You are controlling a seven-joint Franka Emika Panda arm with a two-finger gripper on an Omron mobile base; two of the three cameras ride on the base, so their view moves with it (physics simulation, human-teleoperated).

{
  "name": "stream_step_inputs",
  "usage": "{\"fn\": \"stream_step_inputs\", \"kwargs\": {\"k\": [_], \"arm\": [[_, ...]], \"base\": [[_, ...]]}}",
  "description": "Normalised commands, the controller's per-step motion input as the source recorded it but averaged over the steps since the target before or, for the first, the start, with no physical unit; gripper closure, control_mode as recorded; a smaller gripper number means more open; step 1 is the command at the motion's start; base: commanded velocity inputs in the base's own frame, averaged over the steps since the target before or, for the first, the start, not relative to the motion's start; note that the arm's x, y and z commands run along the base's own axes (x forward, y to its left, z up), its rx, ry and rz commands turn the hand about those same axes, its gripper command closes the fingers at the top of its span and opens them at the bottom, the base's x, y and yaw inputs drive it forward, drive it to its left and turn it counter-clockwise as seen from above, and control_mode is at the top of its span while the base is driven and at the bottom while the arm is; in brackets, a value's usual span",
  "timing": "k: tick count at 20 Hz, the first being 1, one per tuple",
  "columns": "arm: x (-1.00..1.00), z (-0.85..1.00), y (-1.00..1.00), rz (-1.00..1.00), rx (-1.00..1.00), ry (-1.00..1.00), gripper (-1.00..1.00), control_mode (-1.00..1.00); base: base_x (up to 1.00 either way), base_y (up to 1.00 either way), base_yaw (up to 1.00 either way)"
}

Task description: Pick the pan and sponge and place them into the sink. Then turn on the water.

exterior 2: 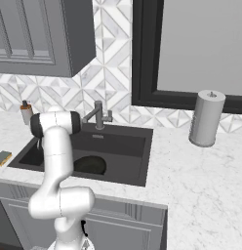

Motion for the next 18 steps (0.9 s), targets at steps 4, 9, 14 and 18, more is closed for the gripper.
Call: {"fn": "stream_step_inputs", "kwargs": {"k": [4,9,14,18], "arm": [[0.00,0.00,0.01,0.00,-0.02,0.00,-1.00,-1.00],[0.00,0.43,0.00,-0.04,-0.03,0.00,-1.00,-1.00],[0.00,0.73,0.00,-0.04,-0.06,0.00,-1.00,-1.00],[-0.25,0.95,0.04,0.01,-0.08,-0.01,-1.00,-1.00]], "base": [[0.00,0.00,0.00],[0.00,0.00,0.00],[0.00,0.00,0.00],[0.00,0.00,0.00]]}}
